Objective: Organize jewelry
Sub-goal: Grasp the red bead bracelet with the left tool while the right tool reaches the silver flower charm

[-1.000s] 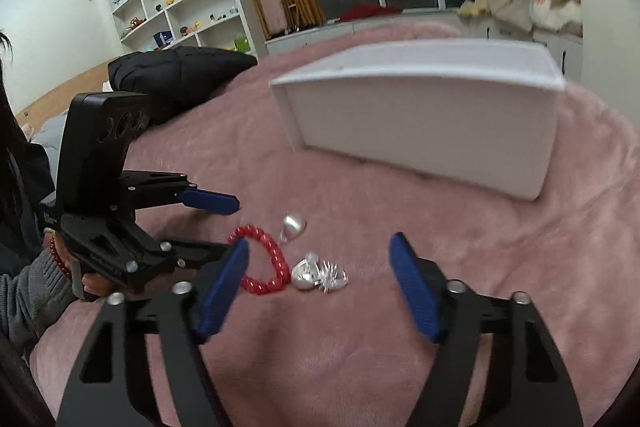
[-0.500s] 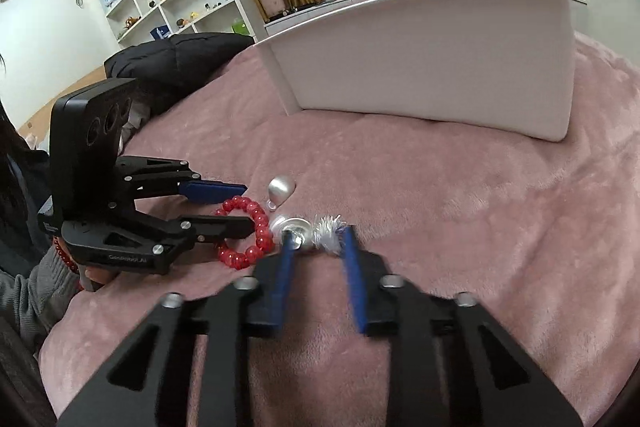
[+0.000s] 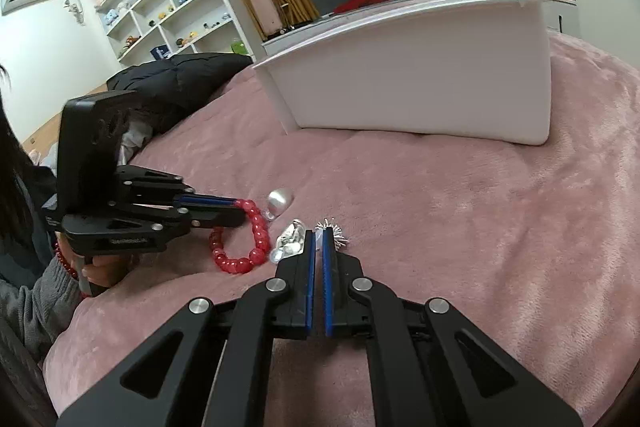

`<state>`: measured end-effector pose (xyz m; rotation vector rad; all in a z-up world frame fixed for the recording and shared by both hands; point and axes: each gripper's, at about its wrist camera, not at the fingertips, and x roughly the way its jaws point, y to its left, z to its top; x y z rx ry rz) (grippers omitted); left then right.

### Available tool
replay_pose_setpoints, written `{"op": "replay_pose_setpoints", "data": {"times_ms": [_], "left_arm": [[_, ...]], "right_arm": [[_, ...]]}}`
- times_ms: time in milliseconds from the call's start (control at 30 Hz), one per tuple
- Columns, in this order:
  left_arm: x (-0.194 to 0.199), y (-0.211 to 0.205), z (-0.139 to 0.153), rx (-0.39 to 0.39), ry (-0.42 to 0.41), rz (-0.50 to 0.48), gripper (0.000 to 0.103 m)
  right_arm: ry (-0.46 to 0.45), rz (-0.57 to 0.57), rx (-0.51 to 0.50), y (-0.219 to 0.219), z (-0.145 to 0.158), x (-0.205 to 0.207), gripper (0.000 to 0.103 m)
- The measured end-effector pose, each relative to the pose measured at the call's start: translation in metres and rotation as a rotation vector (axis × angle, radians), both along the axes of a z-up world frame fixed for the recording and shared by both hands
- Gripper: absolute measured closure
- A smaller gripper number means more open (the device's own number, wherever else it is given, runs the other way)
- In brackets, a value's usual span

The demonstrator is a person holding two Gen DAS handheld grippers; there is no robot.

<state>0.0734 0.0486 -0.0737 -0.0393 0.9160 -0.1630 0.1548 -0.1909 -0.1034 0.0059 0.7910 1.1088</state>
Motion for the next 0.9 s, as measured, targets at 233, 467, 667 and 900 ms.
{"op": "replay_pose_setpoints", "data": {"times_ms": [233, 467, 667, 900], "left_arm": [[-0.005, 0.003, 0.015, -0.021, -0.036, -0.001, 0.088], [-0.007, -0.004, 0.016, -0.016, -0.038, -0.007, 0.088], [-0.008, -0.006, 0.019, -0.019, -0.041, -0.006, 0.088], [-0.009, -0.004, 0.024, -0.031, -0.05, 0.014, 0.088]], "right_arm": [[-0.003, -0.014, -0.086, 0.017, -0.001, 0.005, 0.07], [0.024, -0.08, -0.143, 0.022, -0.005, 0.017, 0.077], [0.145, -0.117, -0.058, 0.012, -0.008, 0.038, 0.085], [0.082, -0.147, -0.05, 0.006, 0.004, 0.029, 0.085]]}}
